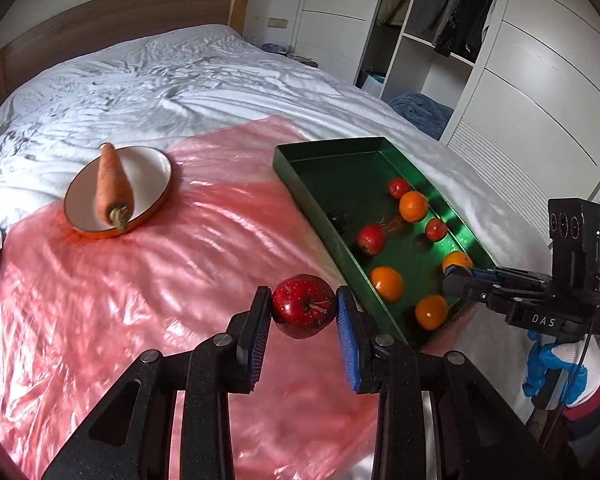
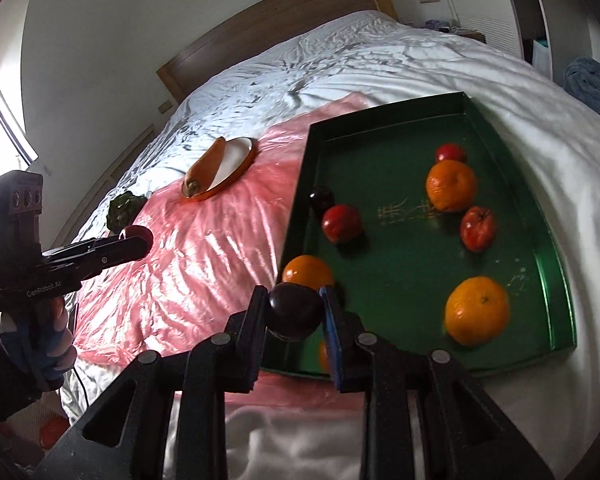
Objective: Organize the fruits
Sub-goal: 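Carry the apple and plum in both grippers over the green tray, then lower and open the left gripper to drop the apple while the right gripper releases the plum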
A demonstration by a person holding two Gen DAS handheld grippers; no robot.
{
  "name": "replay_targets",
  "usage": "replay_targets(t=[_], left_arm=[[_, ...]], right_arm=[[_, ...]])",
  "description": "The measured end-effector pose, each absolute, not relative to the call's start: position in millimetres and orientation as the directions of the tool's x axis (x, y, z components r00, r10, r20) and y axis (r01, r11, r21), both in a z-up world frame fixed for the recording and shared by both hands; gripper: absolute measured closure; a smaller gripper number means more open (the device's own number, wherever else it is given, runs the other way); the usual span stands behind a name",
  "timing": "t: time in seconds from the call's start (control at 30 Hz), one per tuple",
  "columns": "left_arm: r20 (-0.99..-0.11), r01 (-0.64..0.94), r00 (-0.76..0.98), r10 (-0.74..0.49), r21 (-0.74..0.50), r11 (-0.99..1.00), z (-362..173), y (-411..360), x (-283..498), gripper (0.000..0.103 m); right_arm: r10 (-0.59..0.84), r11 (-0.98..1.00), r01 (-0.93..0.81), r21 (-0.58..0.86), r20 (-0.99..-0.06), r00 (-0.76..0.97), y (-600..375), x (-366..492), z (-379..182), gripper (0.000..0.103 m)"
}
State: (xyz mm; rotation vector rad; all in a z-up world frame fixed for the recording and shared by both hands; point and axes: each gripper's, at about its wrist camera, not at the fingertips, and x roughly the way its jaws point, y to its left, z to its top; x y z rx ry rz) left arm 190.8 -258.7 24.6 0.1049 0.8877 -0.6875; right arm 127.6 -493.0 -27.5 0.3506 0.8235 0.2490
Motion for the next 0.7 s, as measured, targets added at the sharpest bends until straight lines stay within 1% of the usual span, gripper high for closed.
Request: replay_targets(t=[0.1,0.3,0.47,0.7], left_arm=[[-0.746,0.614,0.418,-0.518,-0.189,0.767,20,-287,201,0.075],[-0.748,0.640,0.408,-0.523,-0.174,0.749,13,-337,225,0.075],[-0.758,0.655,0.415,-0.503,-0.135,0.744,4,-376,244,0.075],[-0.783,0.655,0.417,-0.461,-0.093,0.750,-19,-410,261,0.075]], right_arm=[[0.318,0.926,-0.061,0.374,-0.679,0.662,-501,136,-34,0.021],[0.218,0.968,-0.049,0.248,-0.720,0.659,-505,150,-43,0.021],[0.138,0.989,-0.052,0.137,-0.748,0.649,-503,162,-52,0.021],[0.082,0.996,-0.035,0.077,-0.764,0.640,-509,171,-65,0.021]])
